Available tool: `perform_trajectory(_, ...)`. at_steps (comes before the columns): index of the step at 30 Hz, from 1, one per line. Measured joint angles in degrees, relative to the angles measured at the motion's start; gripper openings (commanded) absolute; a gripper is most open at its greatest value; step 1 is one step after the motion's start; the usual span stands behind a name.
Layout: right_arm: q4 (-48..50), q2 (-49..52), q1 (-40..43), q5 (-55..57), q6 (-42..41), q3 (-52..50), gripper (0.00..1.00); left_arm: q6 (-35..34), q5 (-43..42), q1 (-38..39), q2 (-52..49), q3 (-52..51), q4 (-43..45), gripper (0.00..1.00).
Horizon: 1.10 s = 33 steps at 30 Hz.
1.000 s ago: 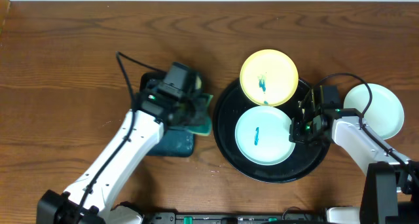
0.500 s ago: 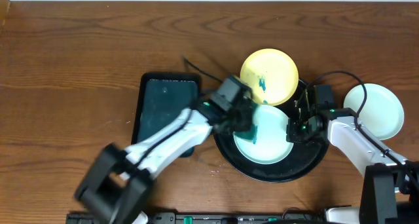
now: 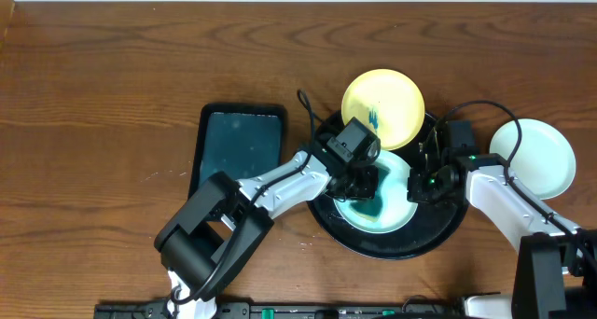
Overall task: Clean dirty plates on tray and stack at the side
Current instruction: 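Carry the sponge with the left gripper onto the held pale green plate, then scrub the pale green plate with the sponge while the right gripper holds it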
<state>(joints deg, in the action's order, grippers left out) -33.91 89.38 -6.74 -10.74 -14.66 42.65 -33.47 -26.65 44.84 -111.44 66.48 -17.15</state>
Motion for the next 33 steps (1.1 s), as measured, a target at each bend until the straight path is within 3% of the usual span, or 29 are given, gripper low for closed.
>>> perform_trajectory(6,-0.1,0.0,0.0,-0.2,0.0,0.0,0.01,-0.2,11.7,0.0,1.0,3.0,-10.5,0.07)
perform_trajectory(13,-1.0,0.0,-0.5,-1.0,-0.2,0.0,0.01,0.5,19.4,0.9,1.5,3.2,-10.7,0.07)
perform_trajectory(17,-1.1,0.0,-0.5,-1.1,0.7,0.0,0.01,0.4,16.7,0.9,1.5,2.1,-6.5,0.07)
perform_trajectory(23,-1.1,0.0,-1.2,-0.4,1.3,0.2,0.01,-1.3,6.2,0.6,-0.3,1.0,5.2,0.07)
perform_trajectory(33,-1.1,0.0,-1.7,0.5,1.3,0.3,0.01,-2.6,1.7,2.9,-1.8,1.0,8.2,0.08)
